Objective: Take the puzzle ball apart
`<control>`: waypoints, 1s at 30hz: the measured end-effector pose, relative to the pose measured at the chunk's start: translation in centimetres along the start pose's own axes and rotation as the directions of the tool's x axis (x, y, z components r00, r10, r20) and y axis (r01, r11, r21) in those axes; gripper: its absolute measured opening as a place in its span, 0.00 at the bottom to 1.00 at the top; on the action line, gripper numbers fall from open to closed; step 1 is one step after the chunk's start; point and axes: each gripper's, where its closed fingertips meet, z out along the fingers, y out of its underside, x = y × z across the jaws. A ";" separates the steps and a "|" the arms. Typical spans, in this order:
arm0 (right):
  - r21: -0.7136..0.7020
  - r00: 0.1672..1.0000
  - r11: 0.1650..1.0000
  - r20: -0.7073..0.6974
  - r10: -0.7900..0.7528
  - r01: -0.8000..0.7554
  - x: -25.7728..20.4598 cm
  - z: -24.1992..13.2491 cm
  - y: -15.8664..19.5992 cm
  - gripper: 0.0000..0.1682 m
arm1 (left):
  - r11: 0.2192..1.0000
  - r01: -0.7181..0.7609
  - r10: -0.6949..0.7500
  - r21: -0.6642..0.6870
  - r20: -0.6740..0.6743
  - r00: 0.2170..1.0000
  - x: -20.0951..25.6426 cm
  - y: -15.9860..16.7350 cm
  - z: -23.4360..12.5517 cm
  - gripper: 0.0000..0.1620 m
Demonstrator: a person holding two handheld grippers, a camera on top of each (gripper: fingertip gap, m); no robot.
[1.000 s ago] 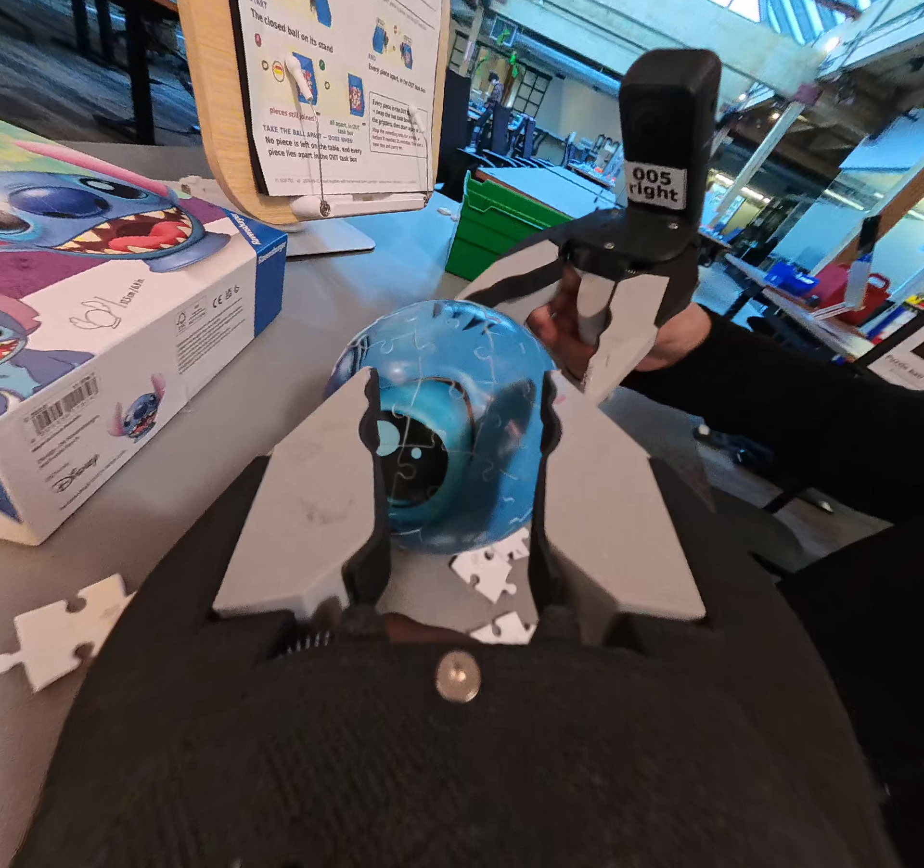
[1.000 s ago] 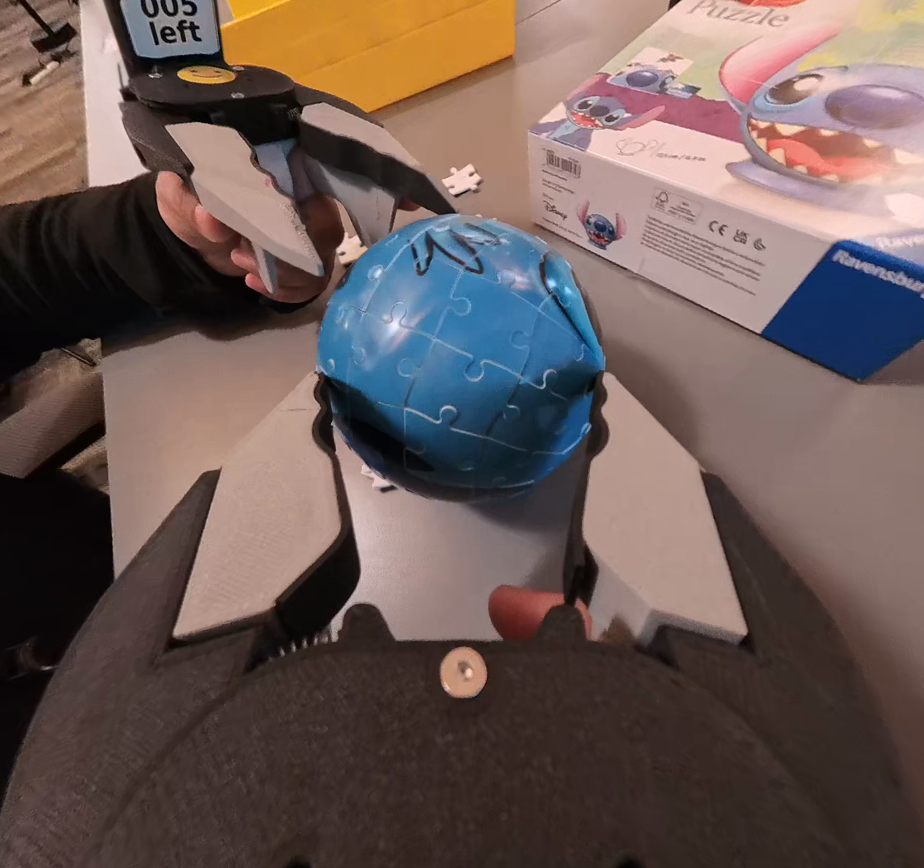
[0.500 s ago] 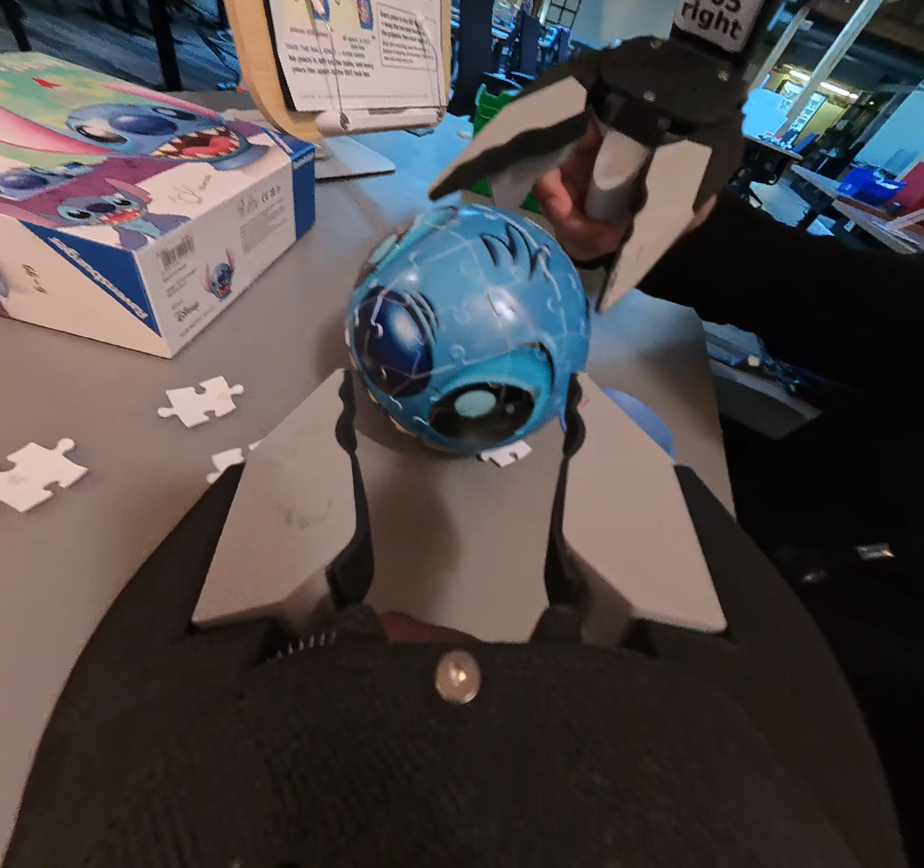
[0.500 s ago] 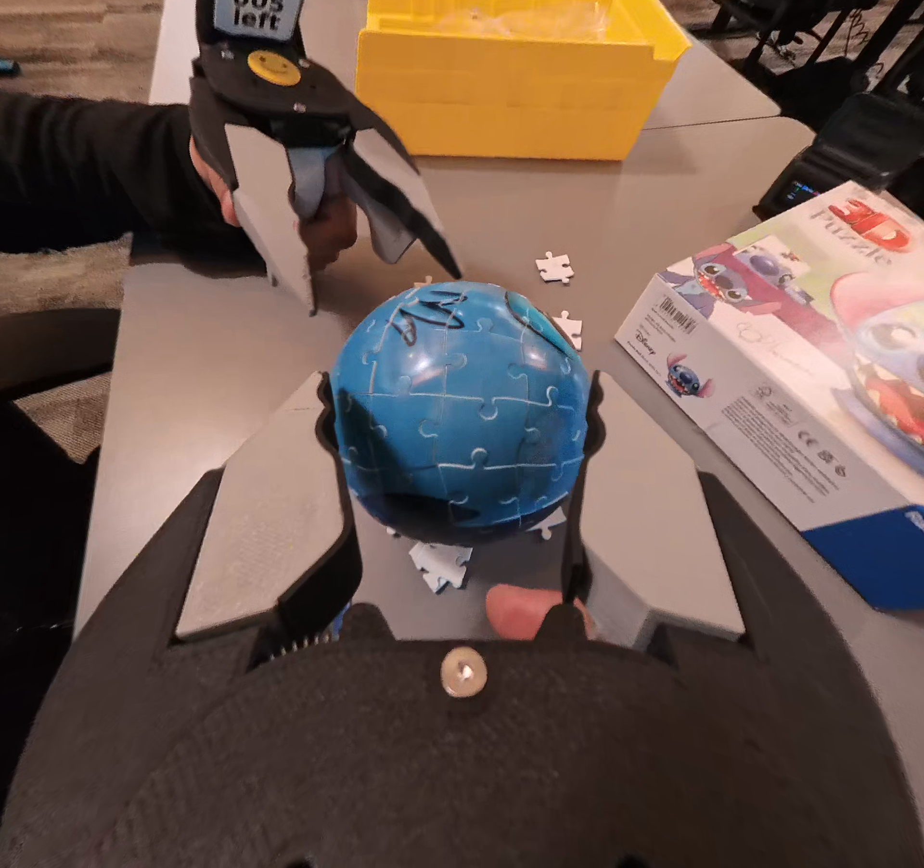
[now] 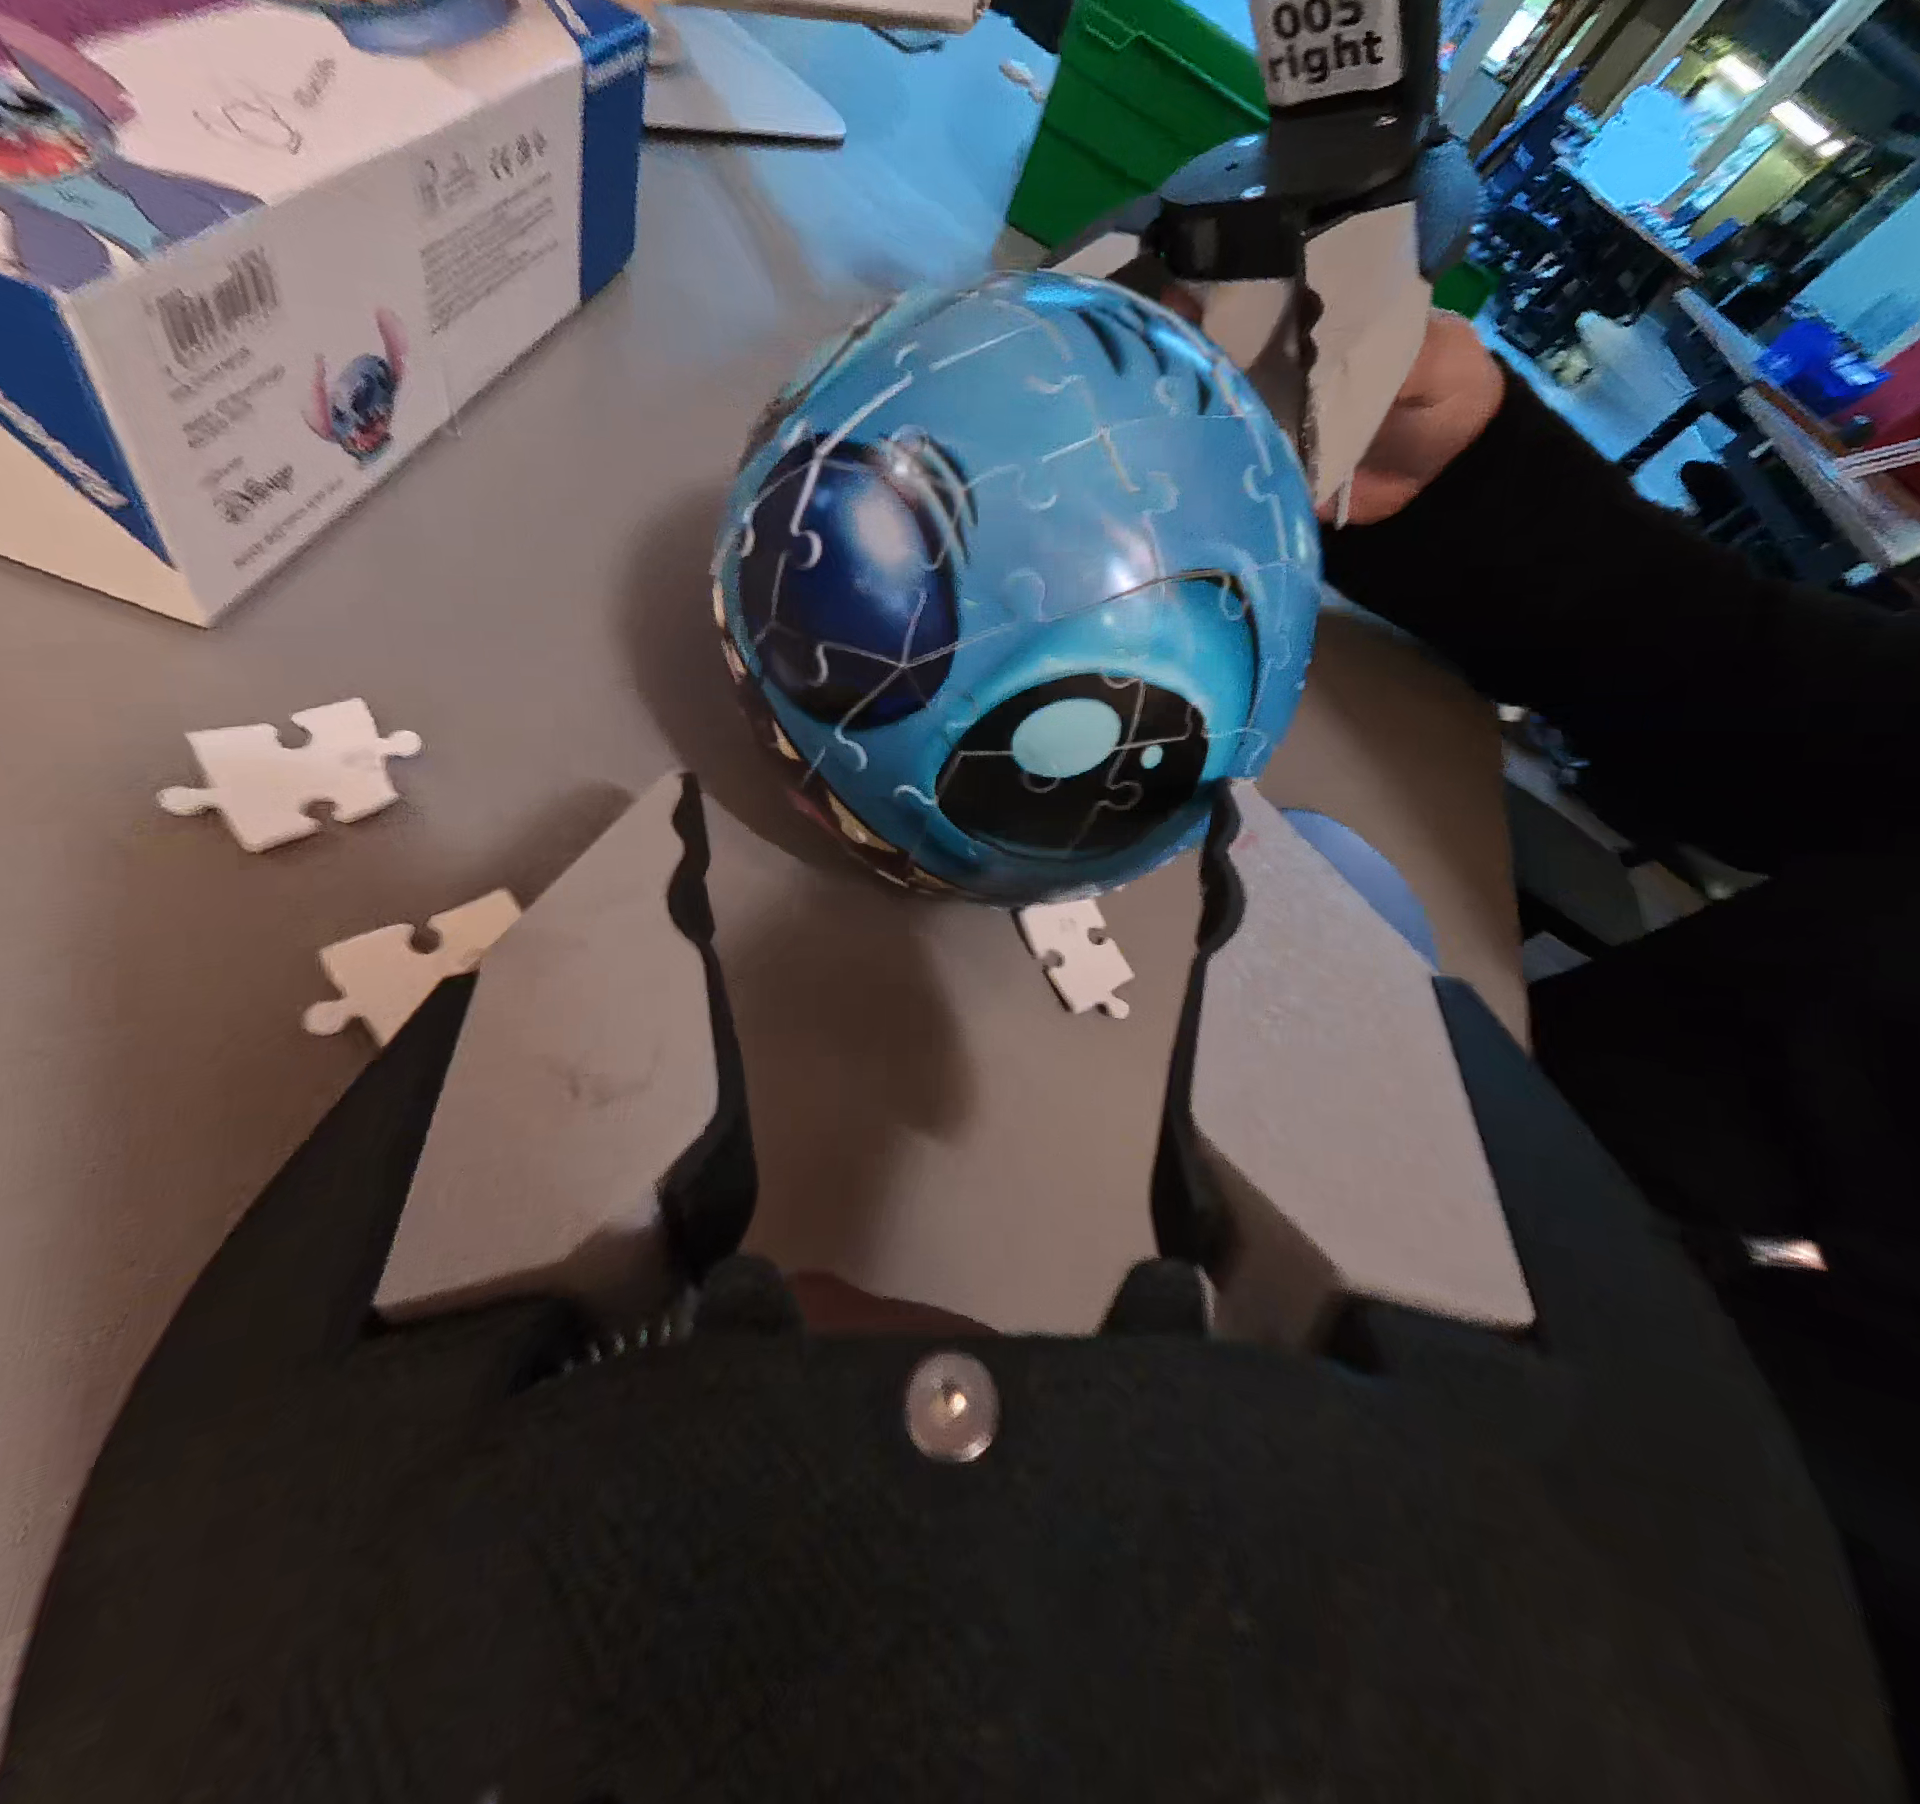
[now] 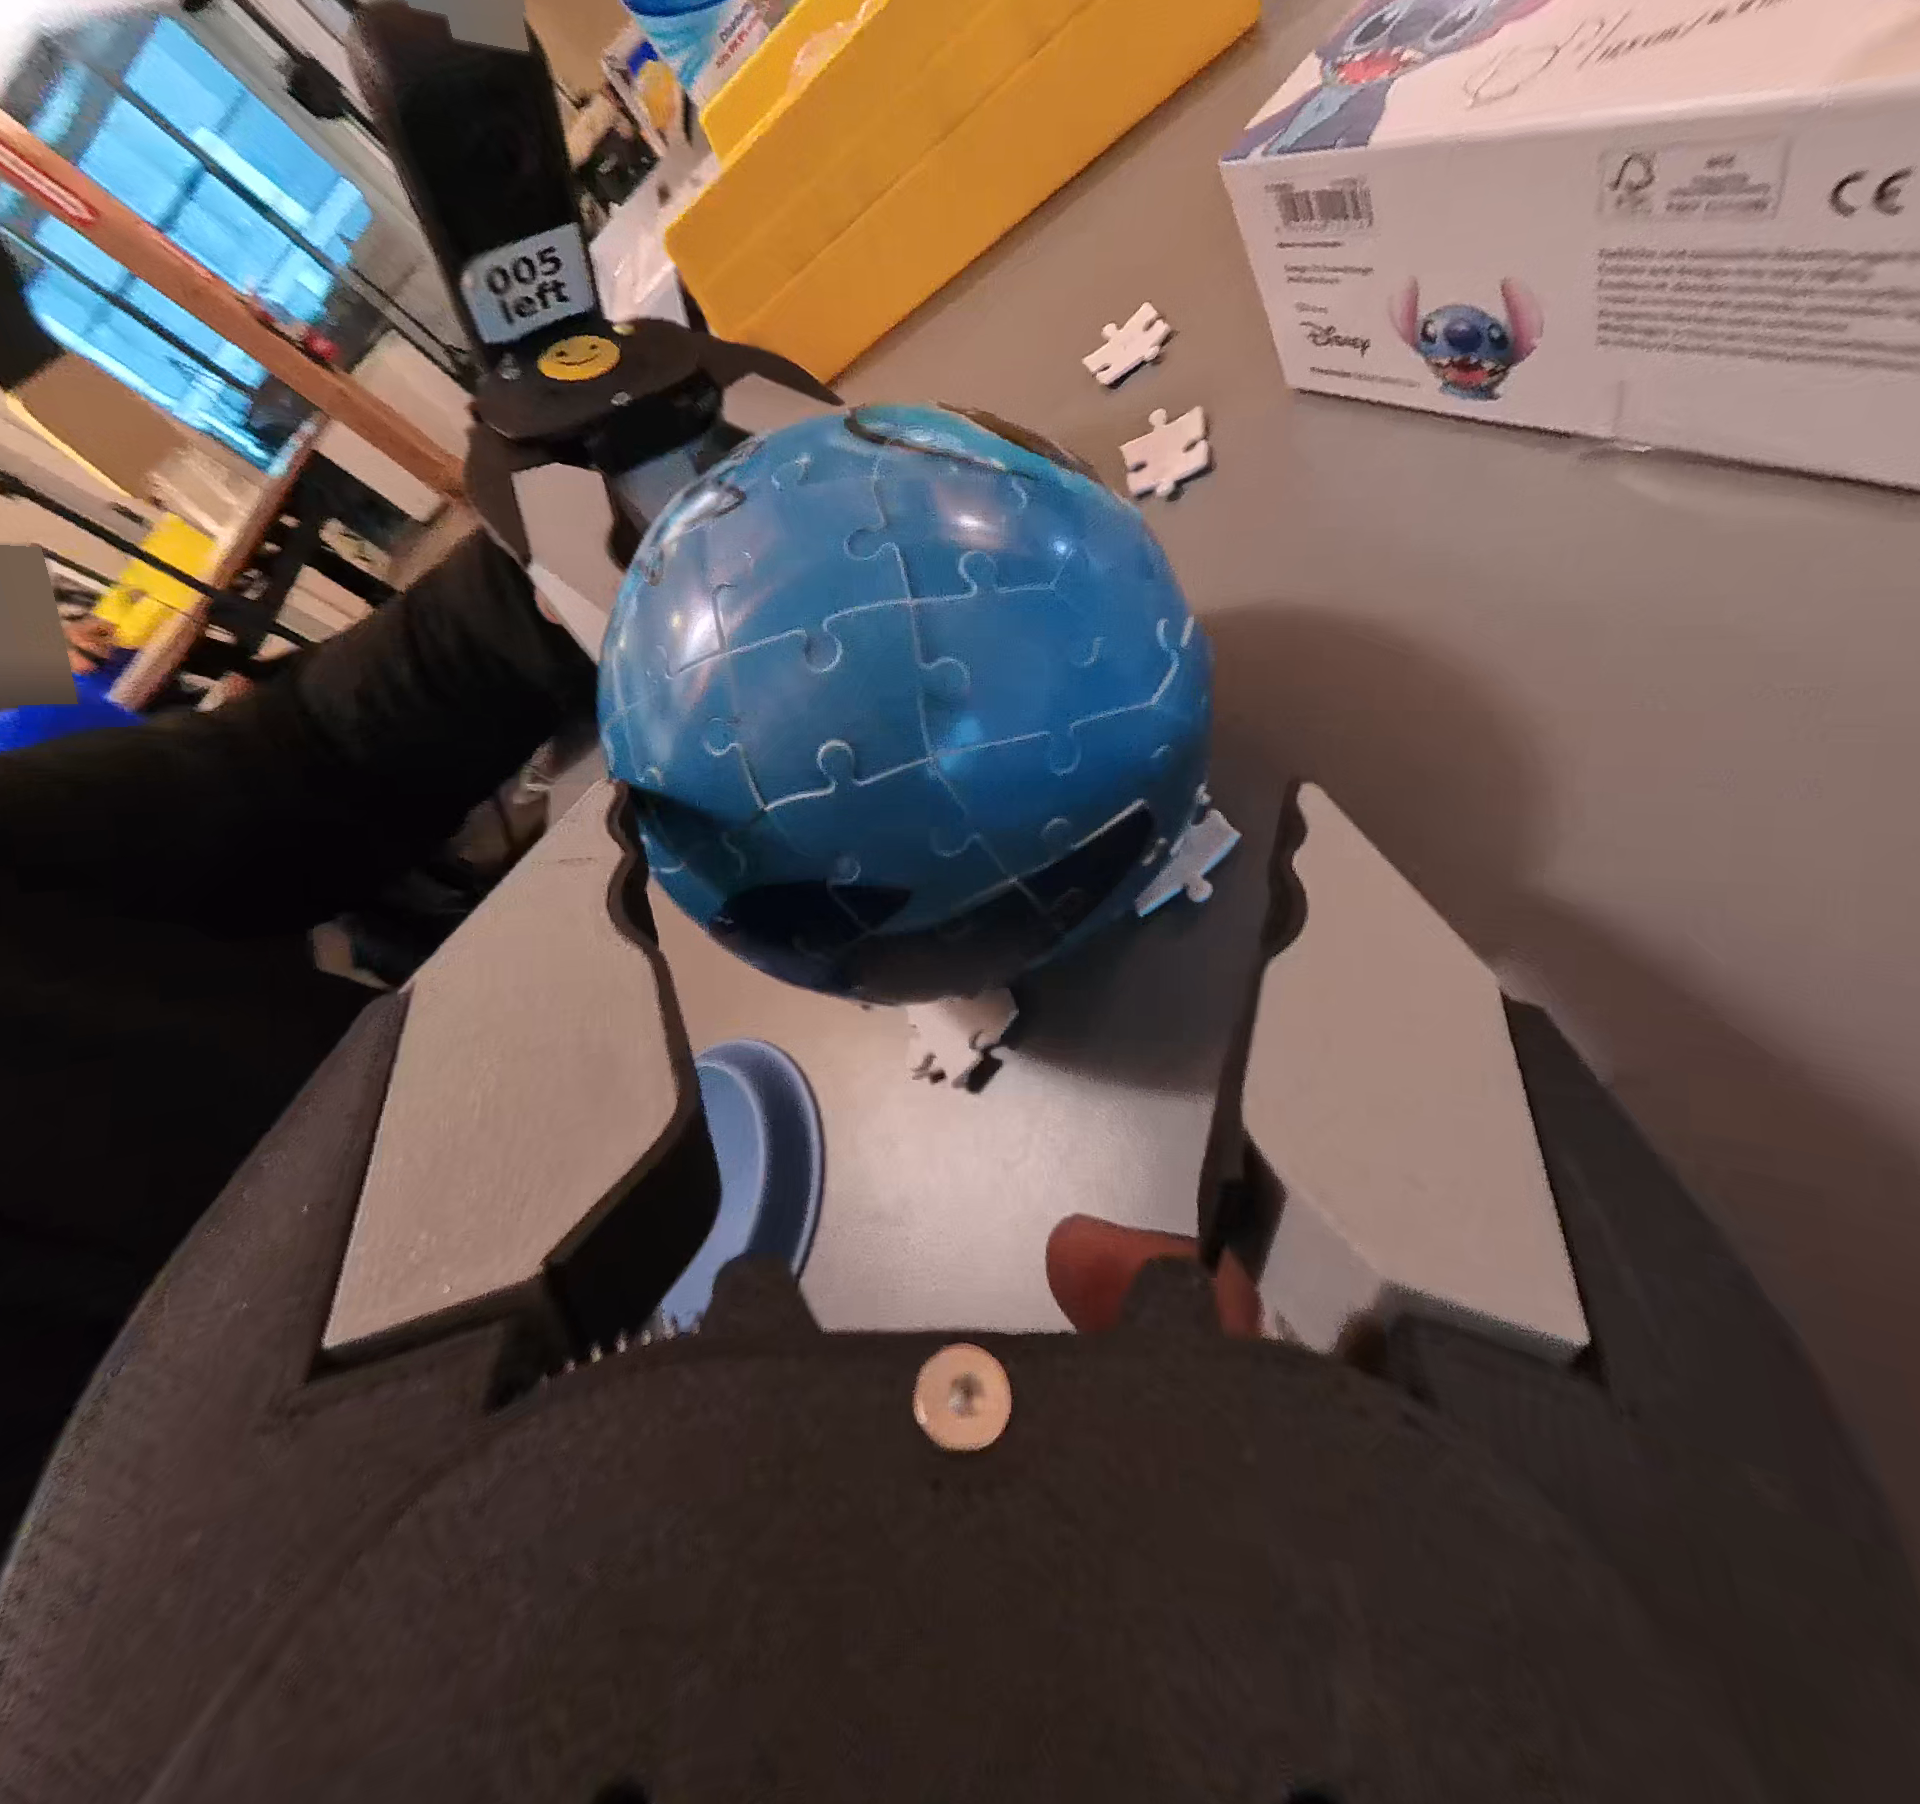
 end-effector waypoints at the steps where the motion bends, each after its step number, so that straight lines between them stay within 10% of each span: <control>1: 0.000 0.999 1.000 0.025 0.027 -0.027 -0.1 0.2 0.0 0.68 | 1.000 0.025 -0.025 -0.002 -0.019 1.000 0.1 0.0 0.2 0.58; 10: 0.007 0.976 0.976 -0.043 -0.215 0.216 -1.2 0.7 -2.0 0.64 | 0.992 -0.121 0.119 0.045 0.035 0.992 0.8 -1.1 1.0 0.55; 21: -0.067 0.638 0.654 -0.165 -0.752 0.754 -6.8 1.6 -1.7 0.52 | 0.916 -0.398 0.387 0.037 0.167 0.907 1.9 0.3 -1.1 0.48; 30: -0.065 0.588 0.616 -0.236 -0.774 0.785 -8.2 -1.9 0.8 0.52 | 0.879 -0.464 0.477 -0.110 0.179 0.861 3.2 3.3 -3.3 0.50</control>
